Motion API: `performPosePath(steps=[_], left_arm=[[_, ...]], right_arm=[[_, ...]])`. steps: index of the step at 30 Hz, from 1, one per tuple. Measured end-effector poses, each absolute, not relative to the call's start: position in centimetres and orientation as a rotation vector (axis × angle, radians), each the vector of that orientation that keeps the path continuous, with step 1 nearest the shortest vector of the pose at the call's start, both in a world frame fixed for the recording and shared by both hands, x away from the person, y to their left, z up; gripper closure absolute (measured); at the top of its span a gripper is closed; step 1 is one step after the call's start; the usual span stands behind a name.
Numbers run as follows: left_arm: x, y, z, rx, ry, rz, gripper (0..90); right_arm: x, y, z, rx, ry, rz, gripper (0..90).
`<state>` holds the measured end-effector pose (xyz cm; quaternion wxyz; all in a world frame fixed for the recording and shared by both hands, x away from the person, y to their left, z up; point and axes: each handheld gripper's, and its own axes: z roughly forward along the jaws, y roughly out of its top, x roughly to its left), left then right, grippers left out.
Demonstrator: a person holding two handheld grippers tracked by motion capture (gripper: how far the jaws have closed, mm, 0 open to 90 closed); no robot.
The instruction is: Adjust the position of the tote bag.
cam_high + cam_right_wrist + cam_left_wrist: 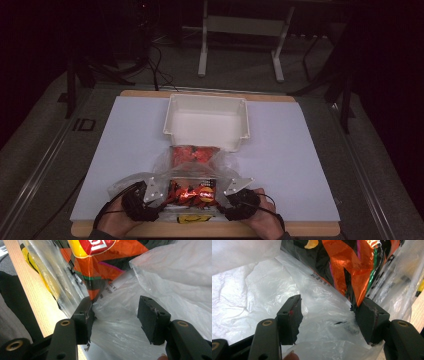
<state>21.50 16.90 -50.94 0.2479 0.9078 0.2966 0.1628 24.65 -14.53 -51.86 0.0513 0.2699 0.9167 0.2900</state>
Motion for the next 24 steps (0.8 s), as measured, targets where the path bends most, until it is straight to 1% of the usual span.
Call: performPosePath(steps=[6,14,17,24], left_arm=[[21.3,17.8,-51.0,2.452,0.802,0.423,40.7],[21.0,19.2,-50.9,2.430,0.791,0.407,45.0],[20.9,19.6,-50.9,2.436,0.779,0.400,47.3],[20.4,19.8,-50.9,2.409,0.712,0.361,48.6]], right_arm=[[24.8,-14.9,-51.9,0.775,2.794,0.909,49.6],[25.1,-16.0,-51.9,0.811,2.790,0.952,57.5],[25.1,-16.0,-51.9,0.814,2.786,0.948,59.0],[25.0,-15.9,-51.9,0.822,2.779,0.936,59.6]])
